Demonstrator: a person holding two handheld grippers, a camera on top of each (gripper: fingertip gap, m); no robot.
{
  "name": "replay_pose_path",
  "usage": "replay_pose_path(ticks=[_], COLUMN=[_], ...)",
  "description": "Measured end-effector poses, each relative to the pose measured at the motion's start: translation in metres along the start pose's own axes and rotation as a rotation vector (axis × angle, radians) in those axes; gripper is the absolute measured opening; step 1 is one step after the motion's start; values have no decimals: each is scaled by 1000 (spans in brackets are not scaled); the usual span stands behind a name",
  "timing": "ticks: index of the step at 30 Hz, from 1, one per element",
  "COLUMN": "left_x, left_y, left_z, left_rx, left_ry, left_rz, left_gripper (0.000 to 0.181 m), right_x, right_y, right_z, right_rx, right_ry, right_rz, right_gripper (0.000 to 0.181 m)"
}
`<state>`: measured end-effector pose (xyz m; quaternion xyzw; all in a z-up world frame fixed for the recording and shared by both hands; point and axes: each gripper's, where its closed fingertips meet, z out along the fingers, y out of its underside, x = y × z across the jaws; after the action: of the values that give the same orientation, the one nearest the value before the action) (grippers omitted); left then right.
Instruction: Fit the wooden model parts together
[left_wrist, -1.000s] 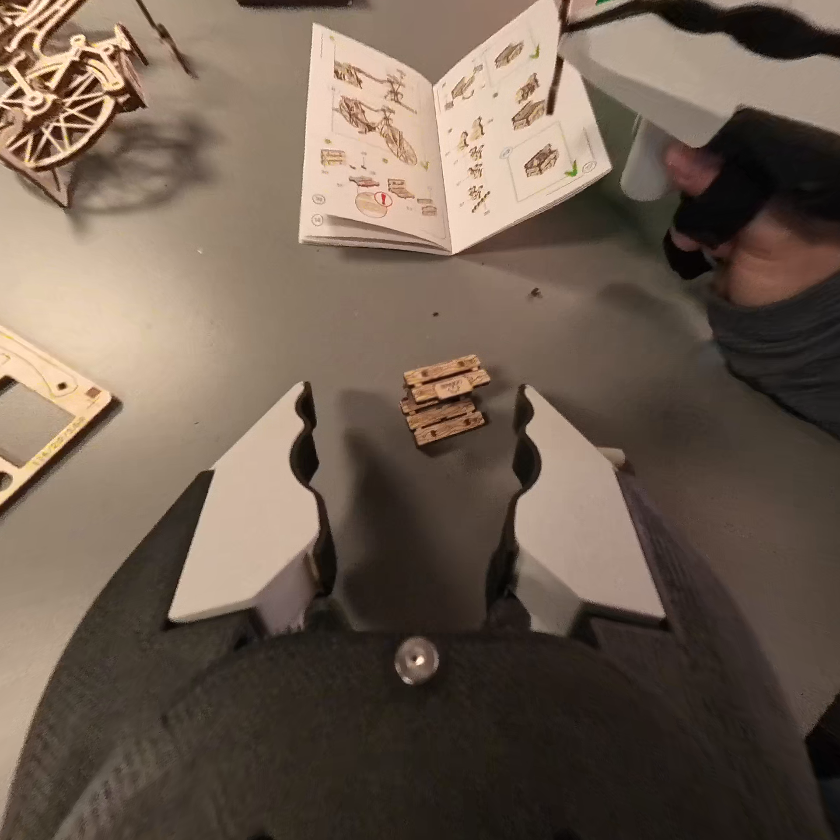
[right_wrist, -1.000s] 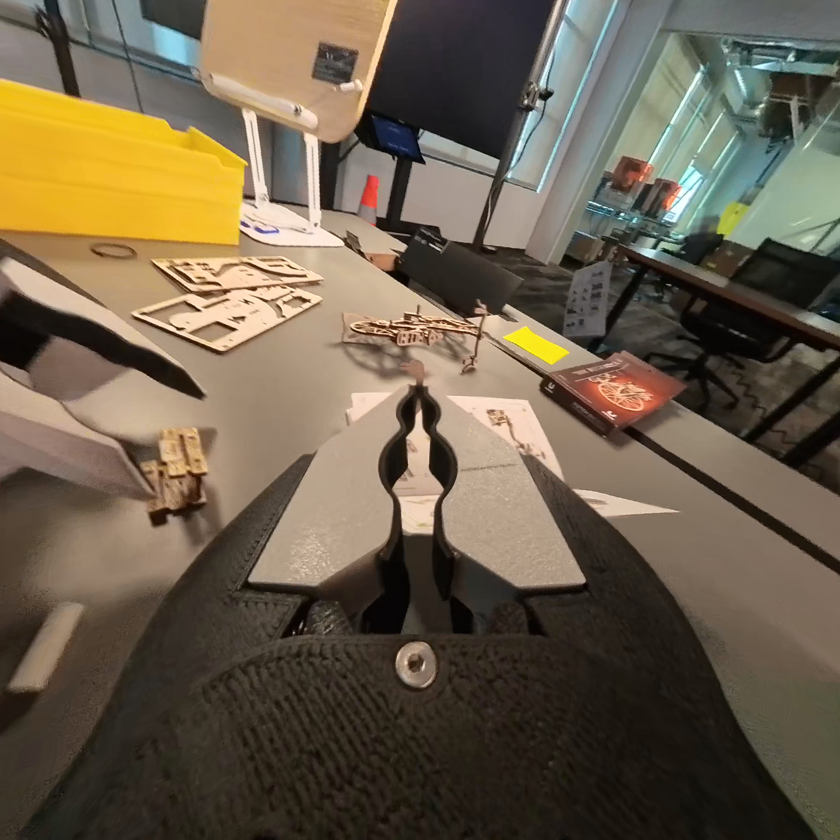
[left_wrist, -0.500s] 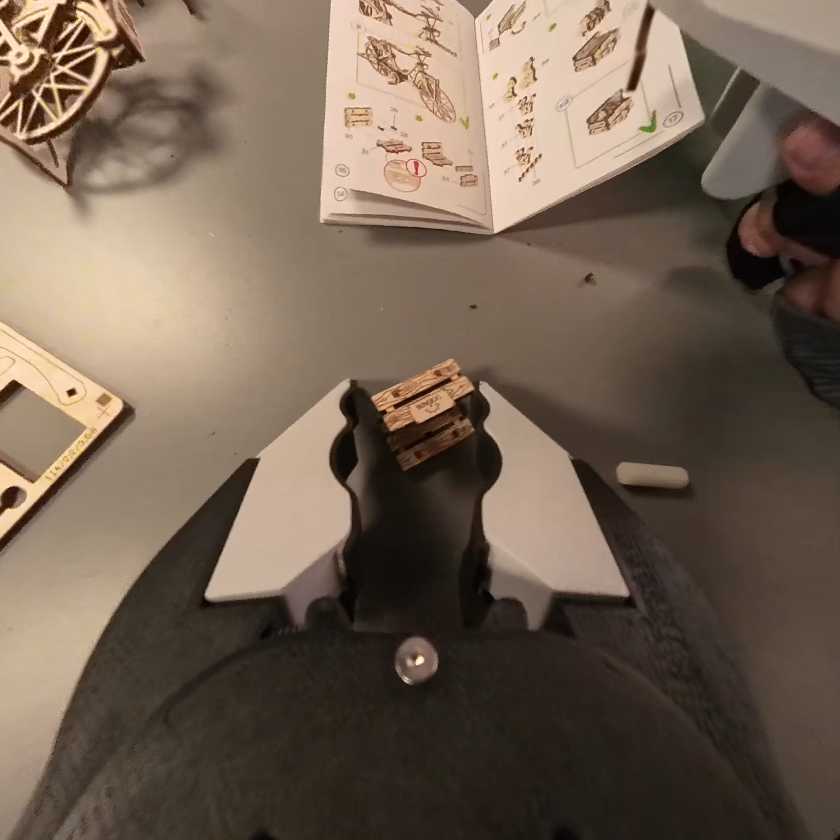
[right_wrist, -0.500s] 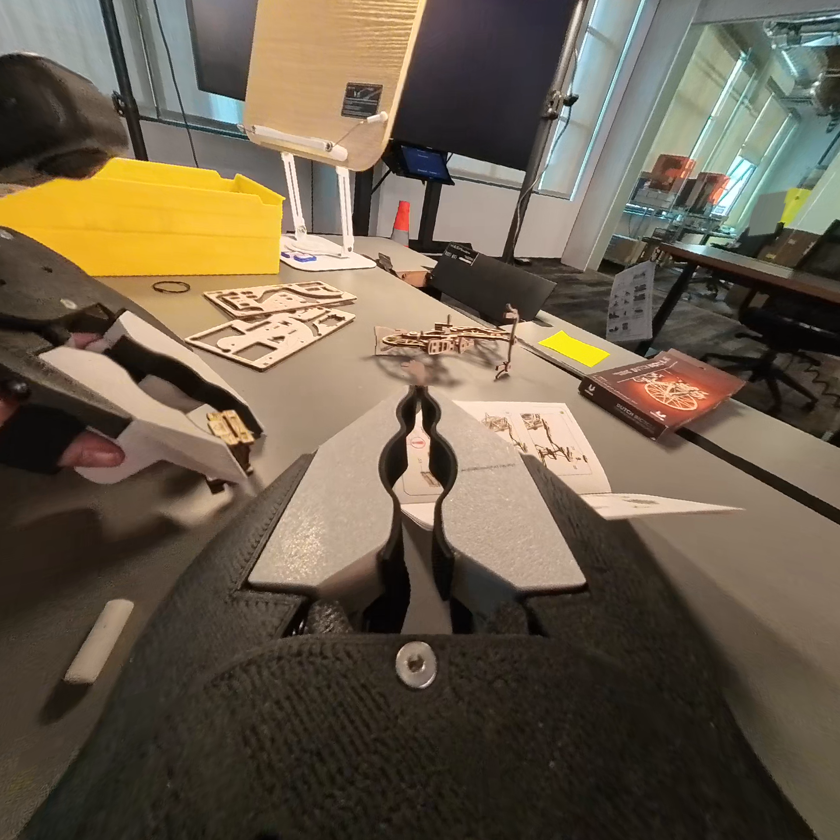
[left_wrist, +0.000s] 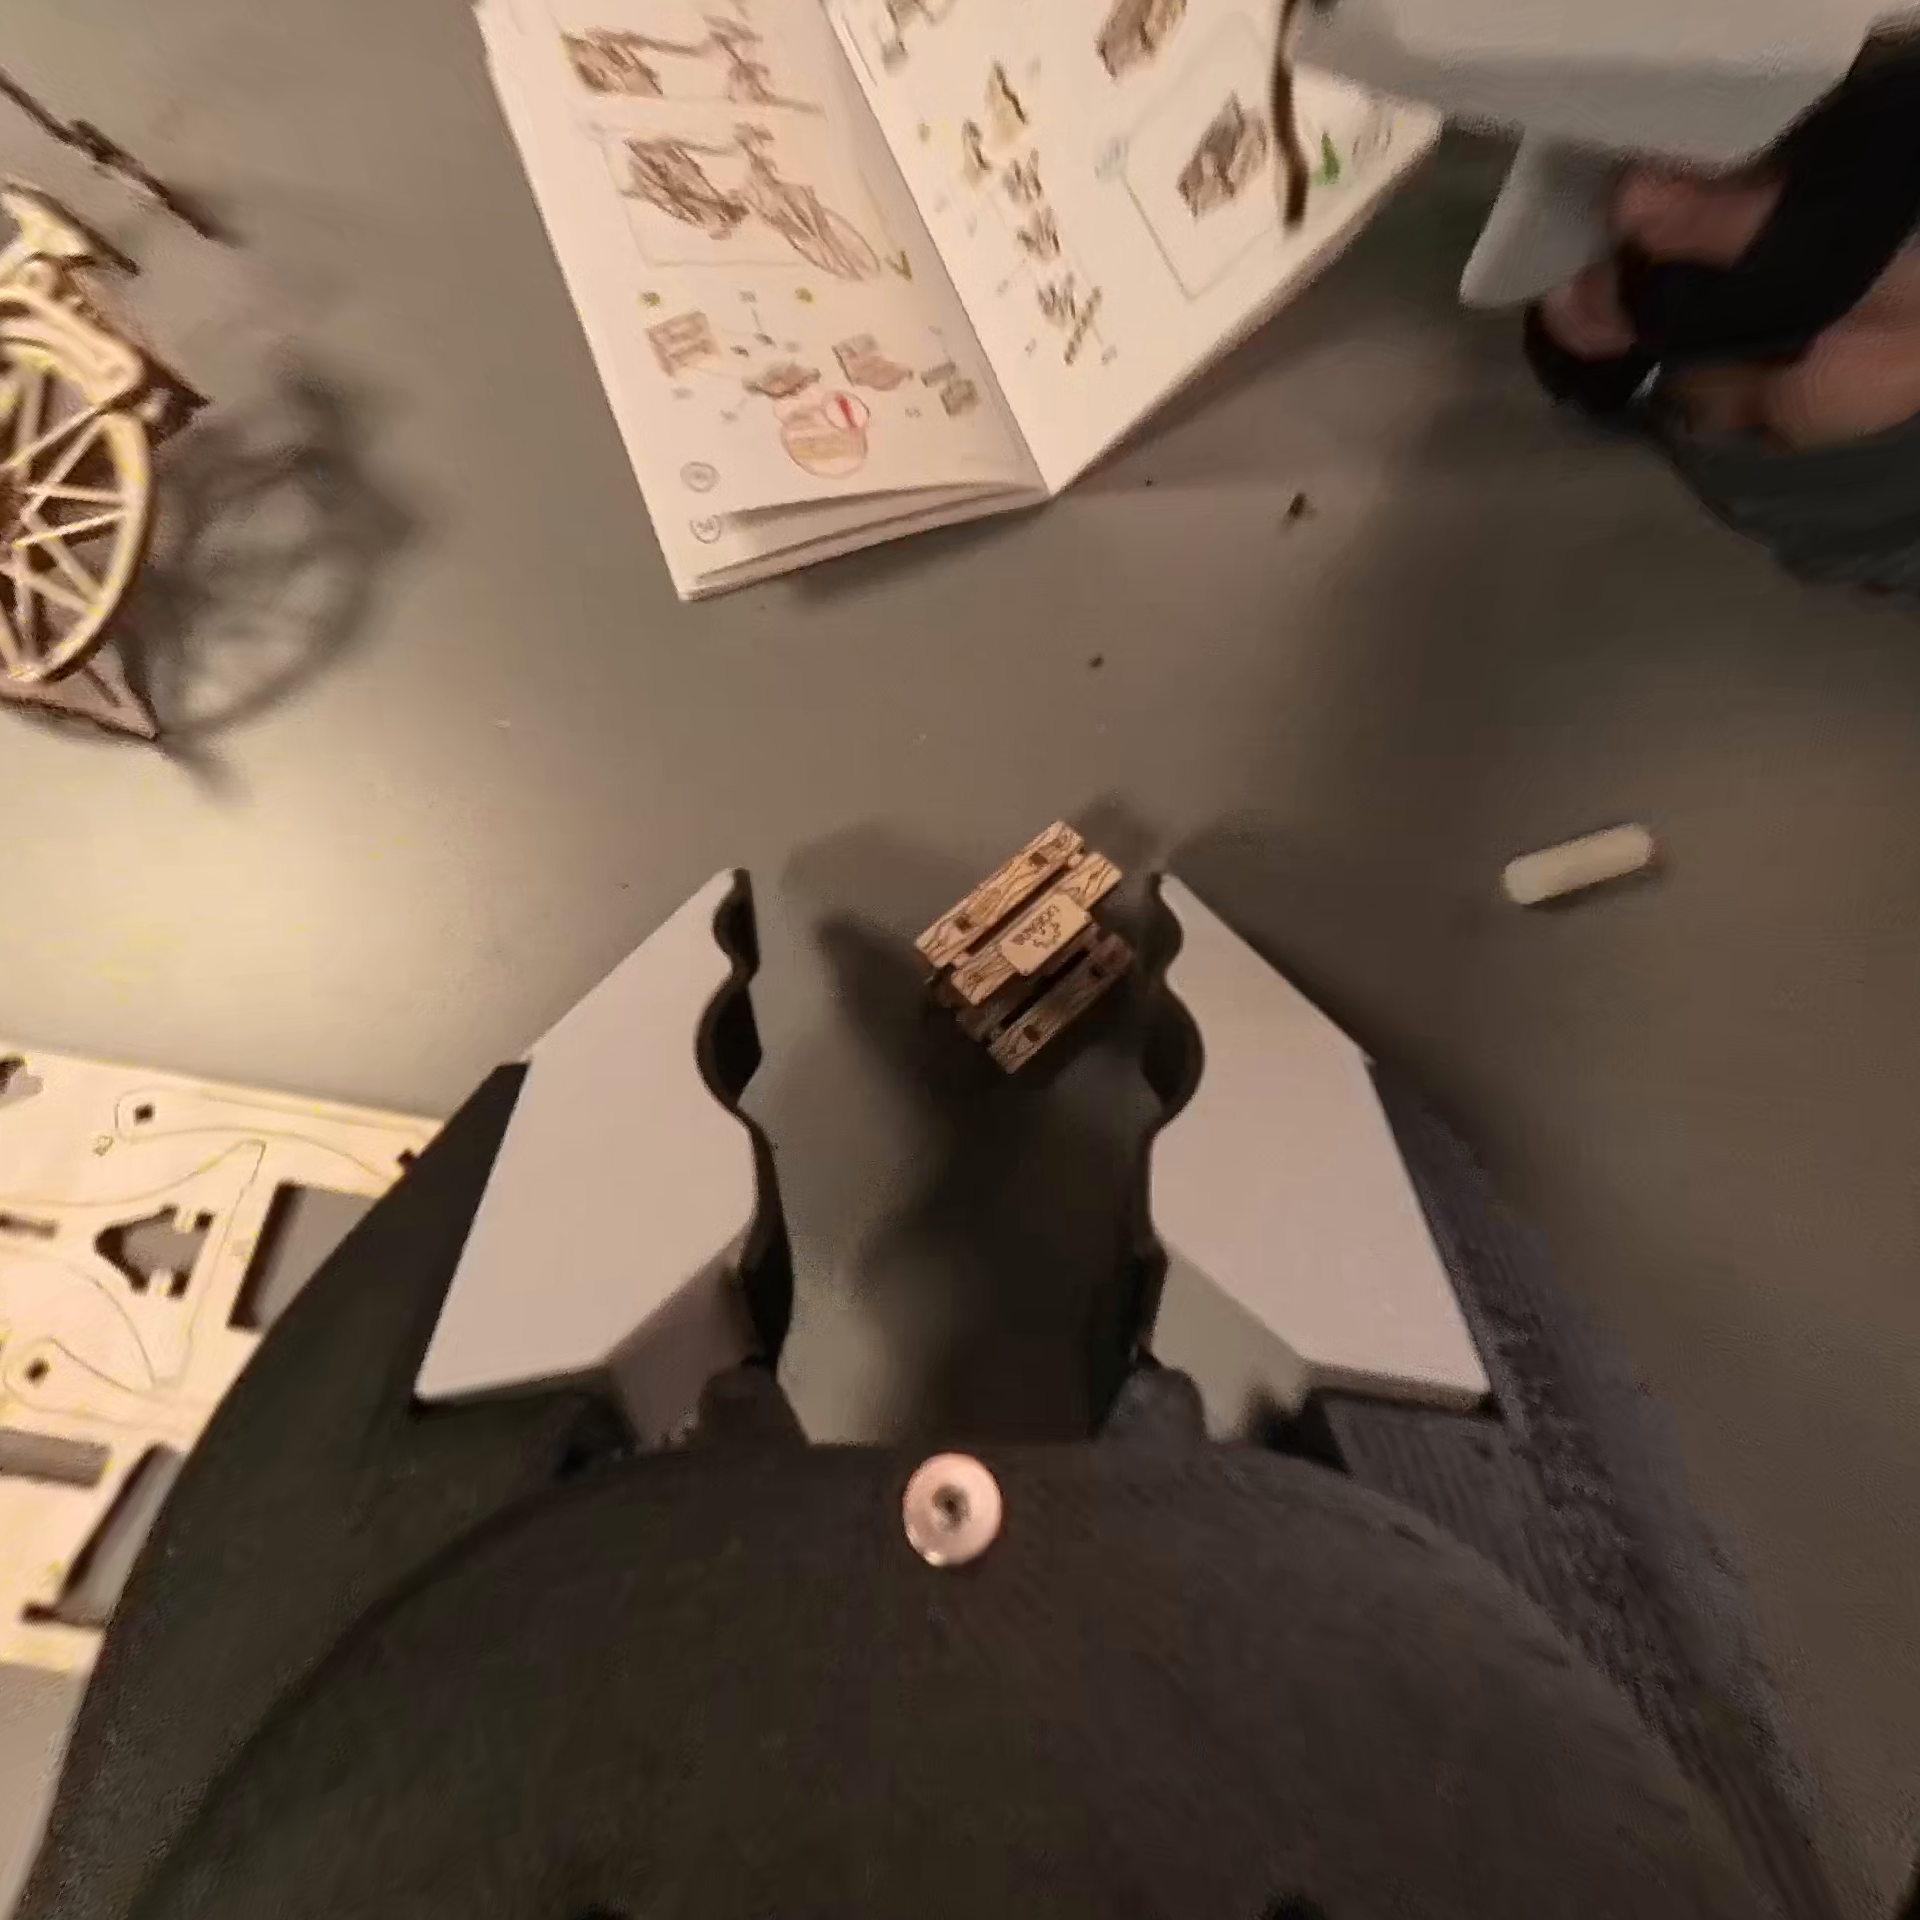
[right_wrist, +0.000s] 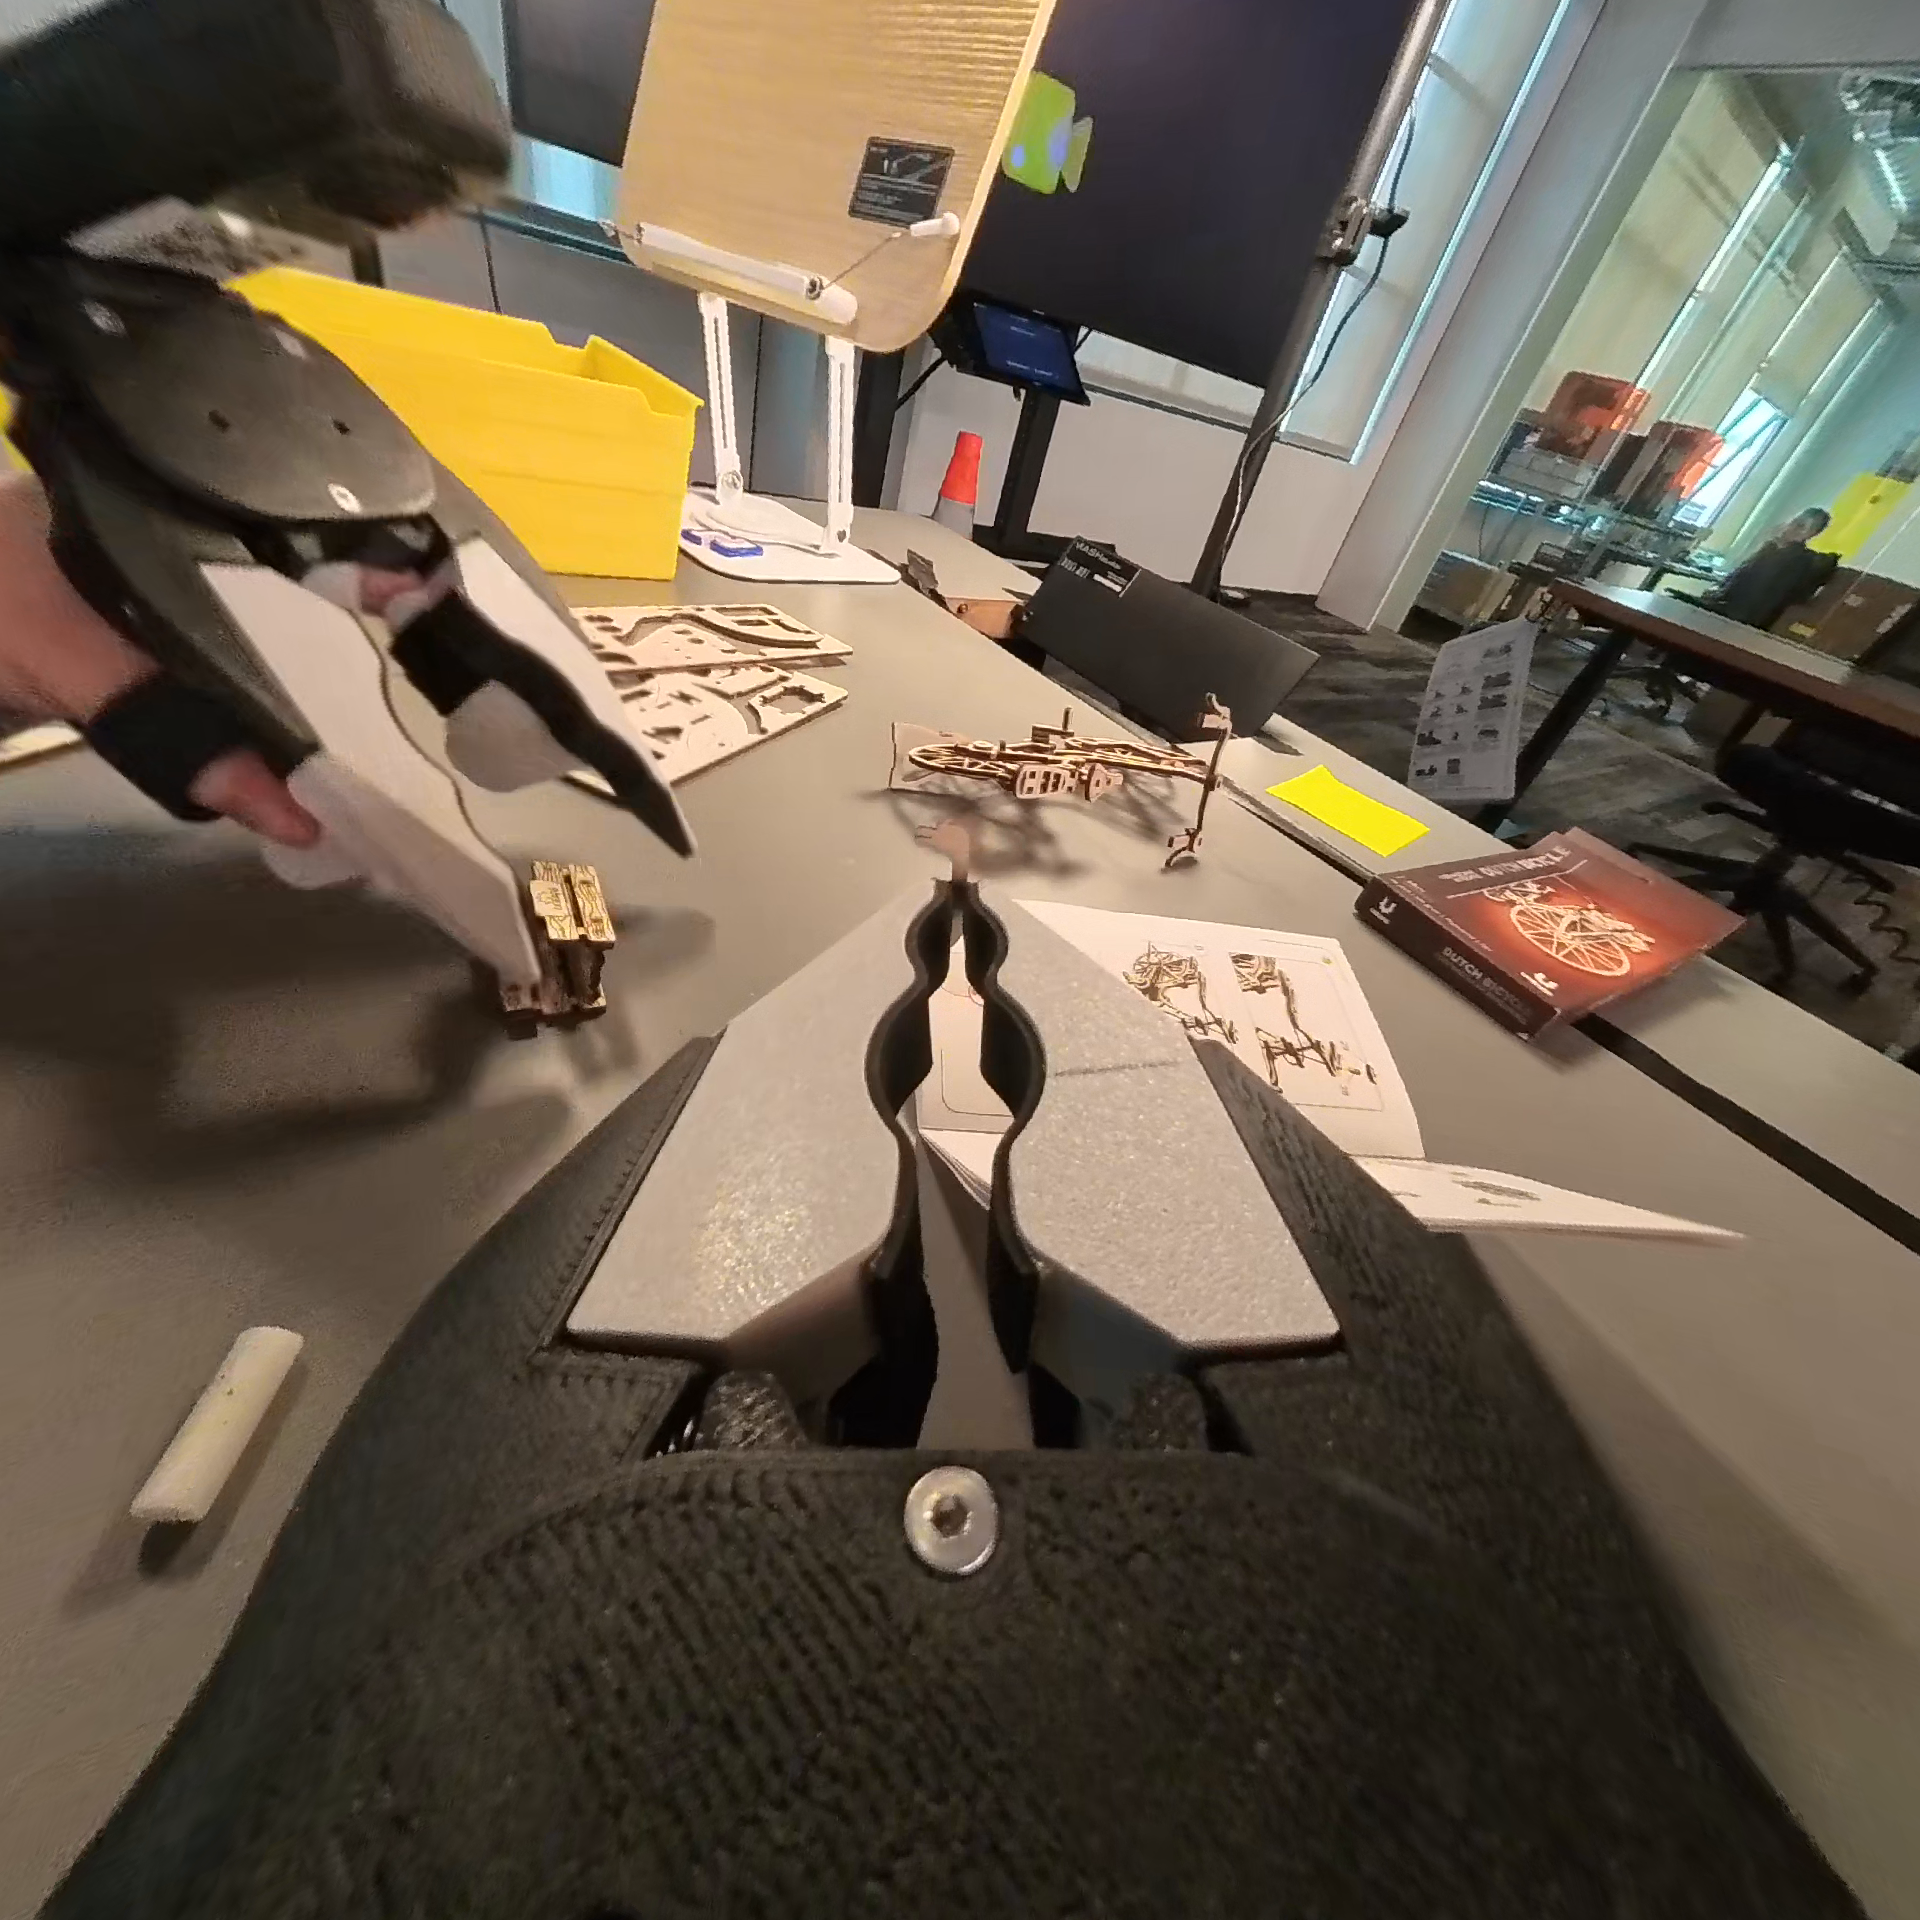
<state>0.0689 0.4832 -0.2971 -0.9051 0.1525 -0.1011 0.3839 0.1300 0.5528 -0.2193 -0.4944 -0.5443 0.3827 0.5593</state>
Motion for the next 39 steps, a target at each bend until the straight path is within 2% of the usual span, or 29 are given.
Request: replay_pose_path(ticks=[4, 6, 10, 15, 19, 21, 24, 29, 34, 36, 39], left_x=[2, 7, -4, -6, -20, -18, 2, -3, -6, -3, -4], left_y=[-10, -7, 12, 25, 33, 33, 21, 12, 10, 8, 3], left_z=[-25, -29, -20, -6, -18, -20, -12, -5, 0, 1, -4], left_rx=[134, 174, 130, 33, 1, 9, 57, 61, 38, 36, 85], left_ry=[-80, -138, -322, -353, -430, -394, -192, -55, -51, -43, -63], left_rz=[-232, -289, -280, -284, -271, -270, -223, -227, -236, -238, -191], left_gripper=[78, 81, 88, 90, 84, 81, 79, 66, 55, 43, 40], right_x=[0, 0, -2, -2, -1, -2, -2, -3, -3, -3, -2], right_y=[0, 1, 1, 1, 1, 1, 1, 1, 2, 1, 1], right_z=[1, 1, 1, 1, 1, 1, 2, 2, 2, 2, 1], right_rx=[0, -2, -4, -4, -5, -5, -8, -9, -10, -8, -2], right_ry=[-2, -7, -13, -14, -14, -16, -20, -24, -26, -25, -21], right_rz=[4, 2, -4, 1, 2, 3, 0, 0, 4, 5, 8], right_gripper=[0, 0, 0, 0, 0, 0, 0, 0, 0, 0, 0])
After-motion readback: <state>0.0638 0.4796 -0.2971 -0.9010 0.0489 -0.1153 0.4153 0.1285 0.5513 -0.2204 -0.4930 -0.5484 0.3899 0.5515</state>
